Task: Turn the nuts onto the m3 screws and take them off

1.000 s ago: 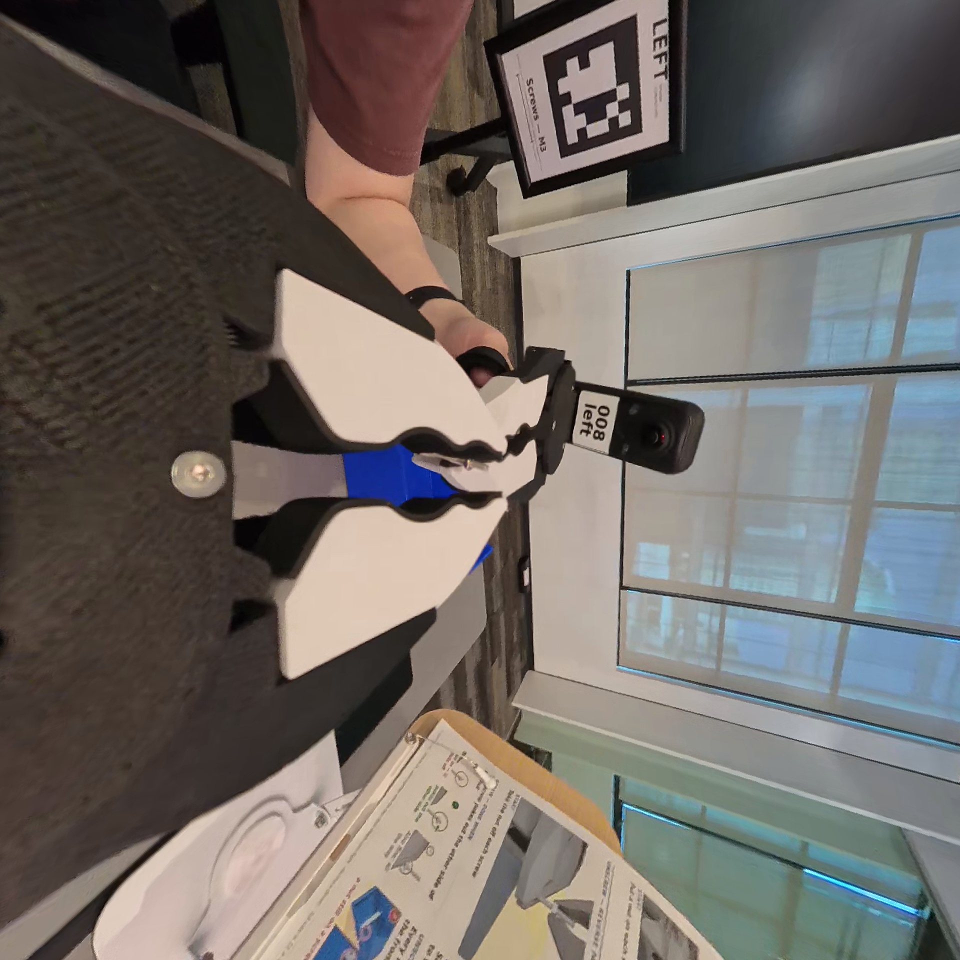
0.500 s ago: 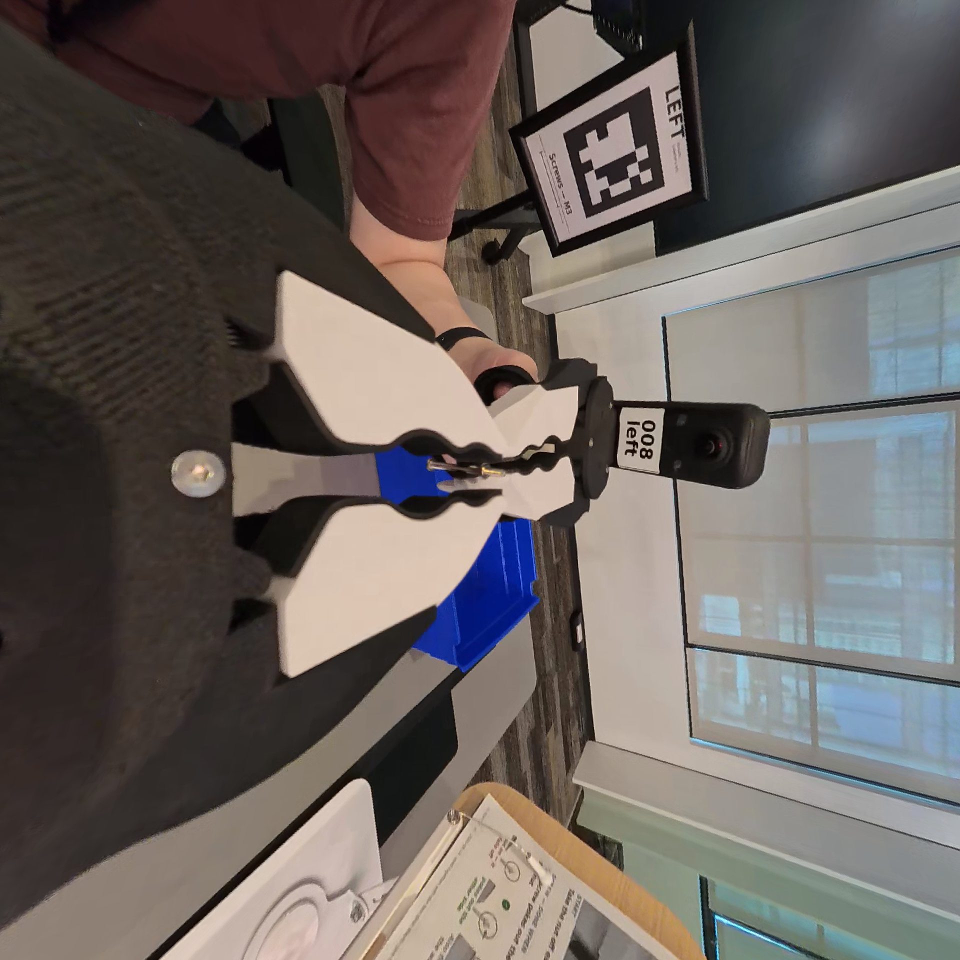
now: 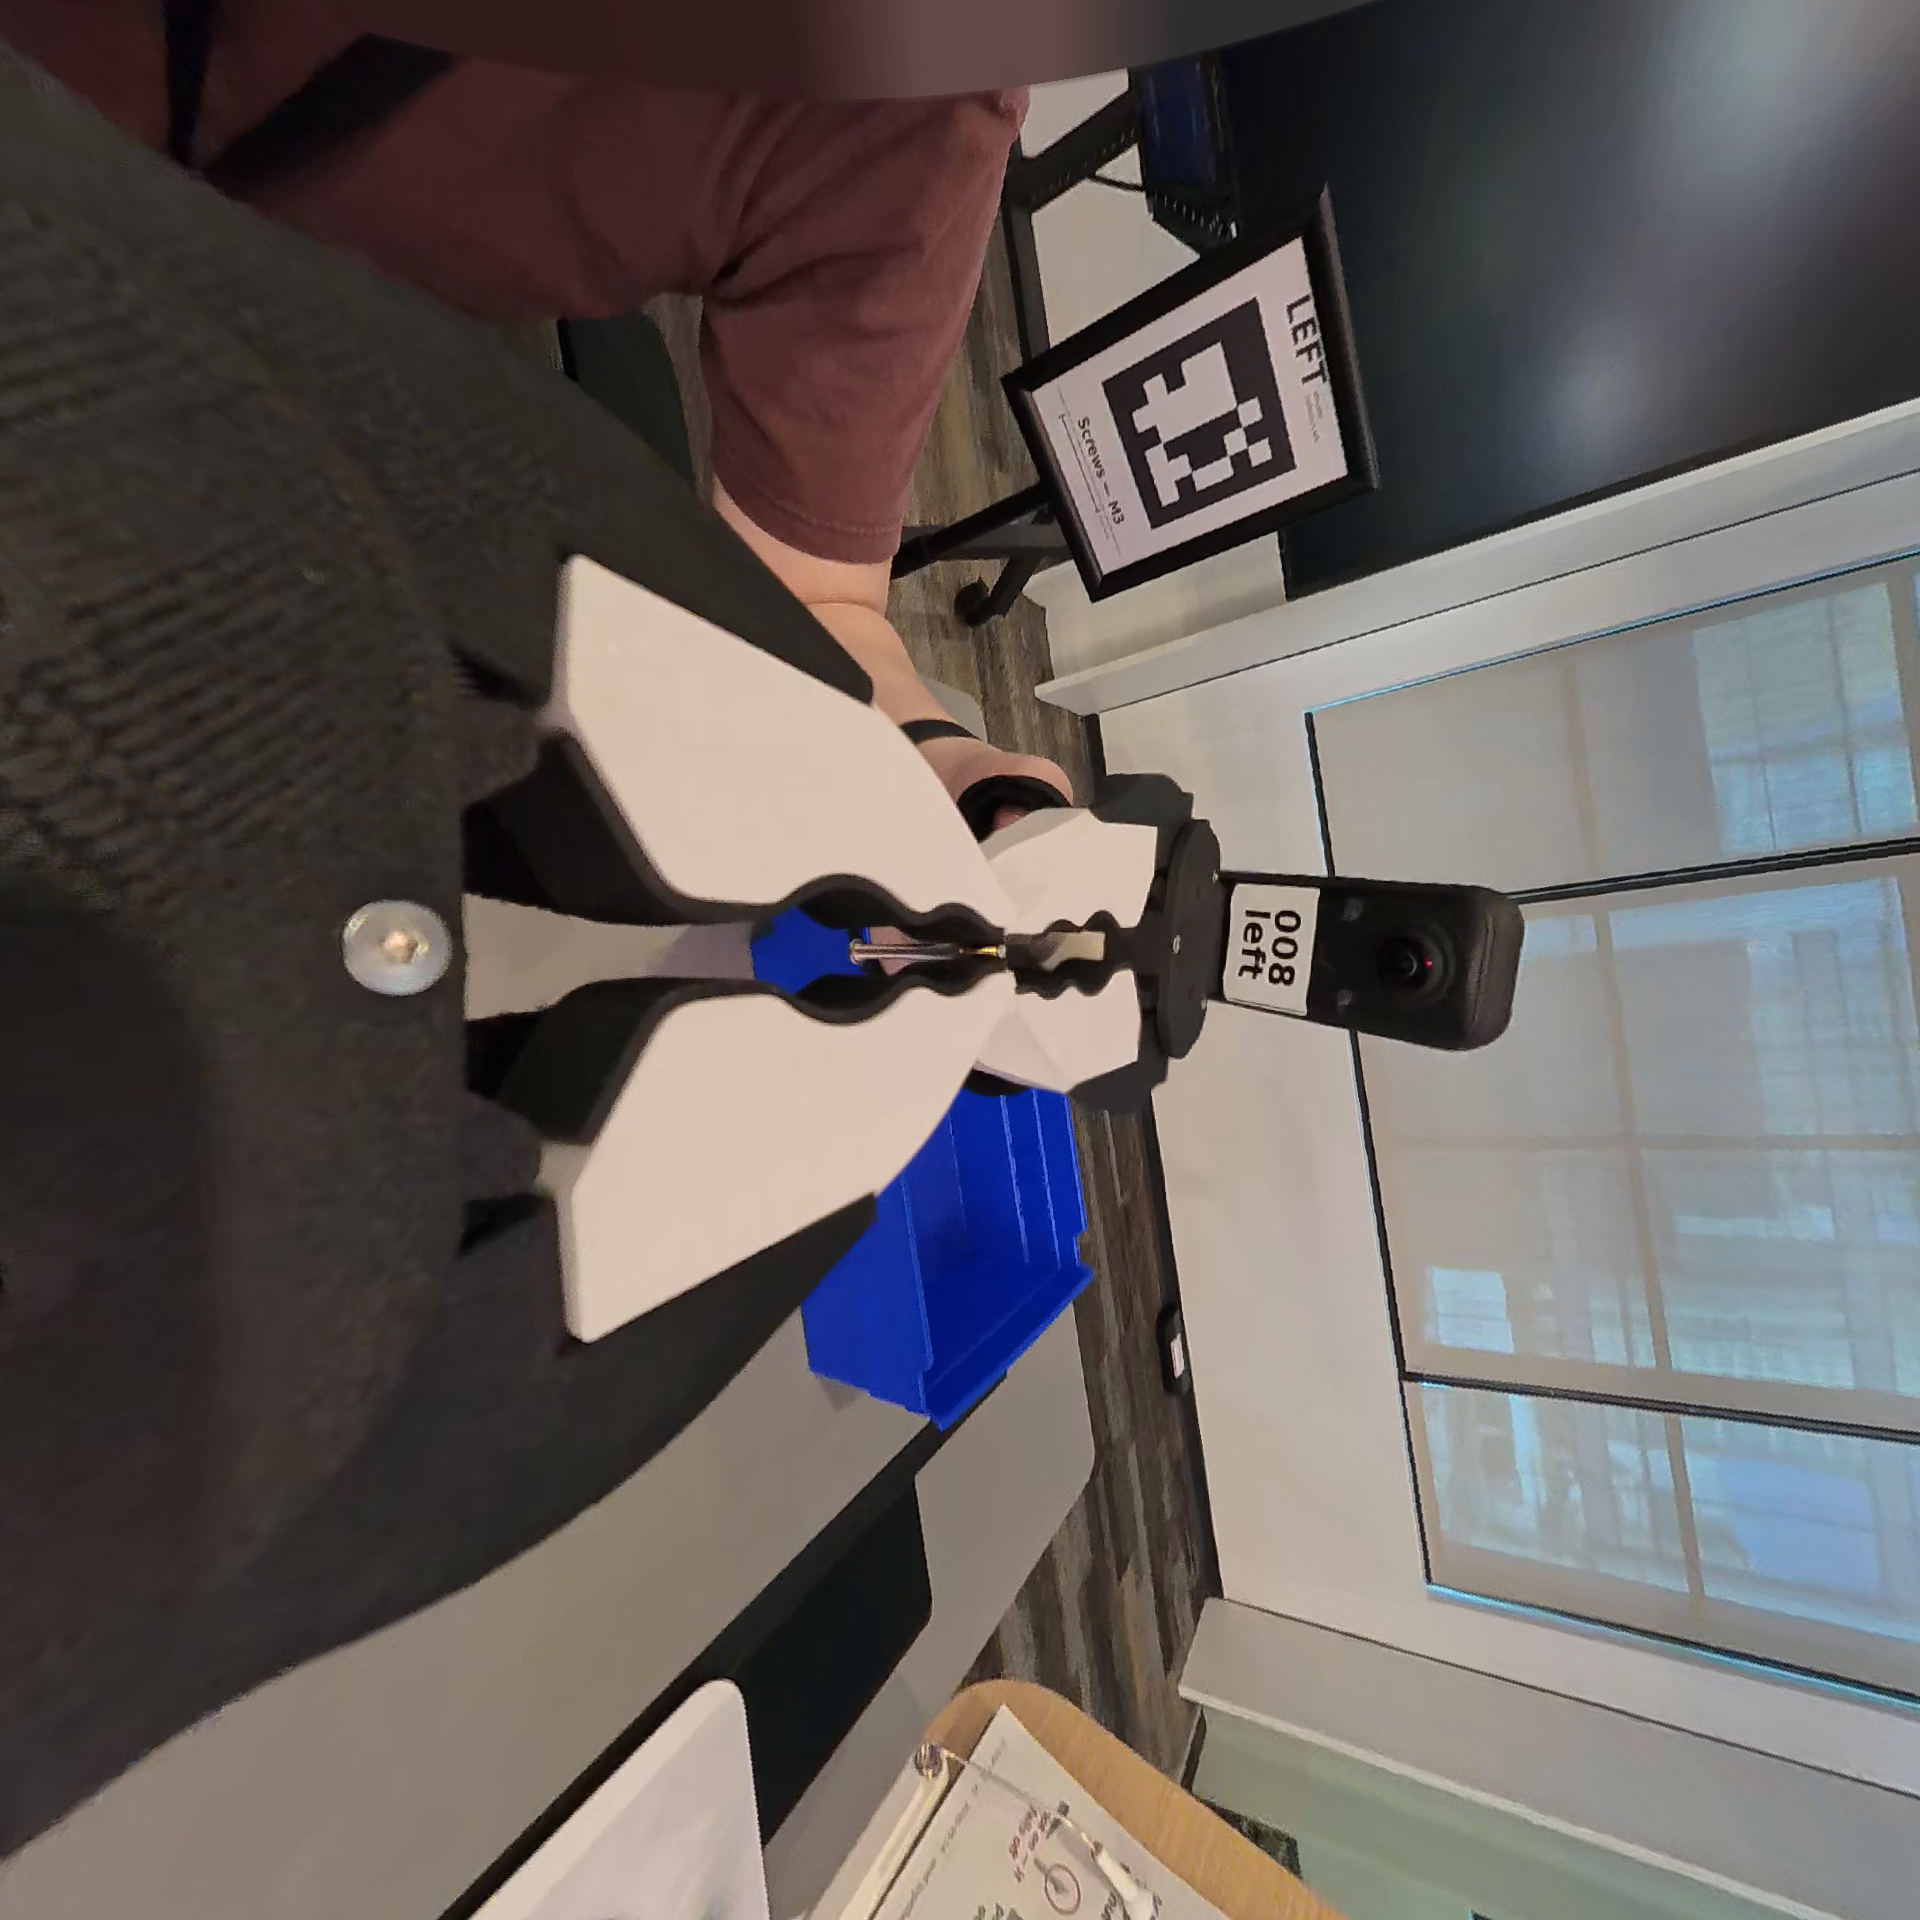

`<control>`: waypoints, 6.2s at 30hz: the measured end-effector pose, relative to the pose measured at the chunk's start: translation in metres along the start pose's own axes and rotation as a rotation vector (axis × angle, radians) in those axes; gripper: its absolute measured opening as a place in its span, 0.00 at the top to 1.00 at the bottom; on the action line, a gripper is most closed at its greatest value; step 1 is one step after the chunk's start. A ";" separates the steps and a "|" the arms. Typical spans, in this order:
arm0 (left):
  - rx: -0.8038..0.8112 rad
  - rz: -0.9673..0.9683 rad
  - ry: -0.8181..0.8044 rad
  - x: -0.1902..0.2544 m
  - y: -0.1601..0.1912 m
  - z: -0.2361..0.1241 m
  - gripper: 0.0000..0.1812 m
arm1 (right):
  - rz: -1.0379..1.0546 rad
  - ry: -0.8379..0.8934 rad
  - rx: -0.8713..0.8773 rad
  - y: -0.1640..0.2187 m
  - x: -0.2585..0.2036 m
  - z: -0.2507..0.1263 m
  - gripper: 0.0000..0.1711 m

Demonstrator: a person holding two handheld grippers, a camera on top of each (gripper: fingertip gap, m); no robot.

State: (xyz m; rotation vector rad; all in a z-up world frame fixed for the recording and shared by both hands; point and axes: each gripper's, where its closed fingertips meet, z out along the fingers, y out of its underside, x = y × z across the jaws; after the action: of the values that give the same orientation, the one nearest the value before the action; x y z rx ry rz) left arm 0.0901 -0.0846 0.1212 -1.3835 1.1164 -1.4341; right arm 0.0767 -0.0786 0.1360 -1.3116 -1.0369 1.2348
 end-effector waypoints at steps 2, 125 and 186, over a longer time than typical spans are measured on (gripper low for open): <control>-0.012 -0.006 0.012 0.001 0.003 0.002 0.95 | 0.007 0.001 -0.004 0.002 0.002 0.001 0.98; -0.011 0.032 0.008 -0.007 0.014 0.015 0.99 | 0.070 0.002 0.013 0.004 0.017 -0.006 0.89; 0.025 -0.022 0.082 0.007 0.009 0.014 0.99 | 0.174 -0.030 0.046 -0.006 0.006 0.001 0.75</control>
State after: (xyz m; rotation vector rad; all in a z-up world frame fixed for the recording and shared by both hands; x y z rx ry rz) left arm 0.1040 -0.0941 0.1143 -1.3340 1.1347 -1.5274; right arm 0.0763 -0.0714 0.1415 -1.3733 -0.9247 1.4044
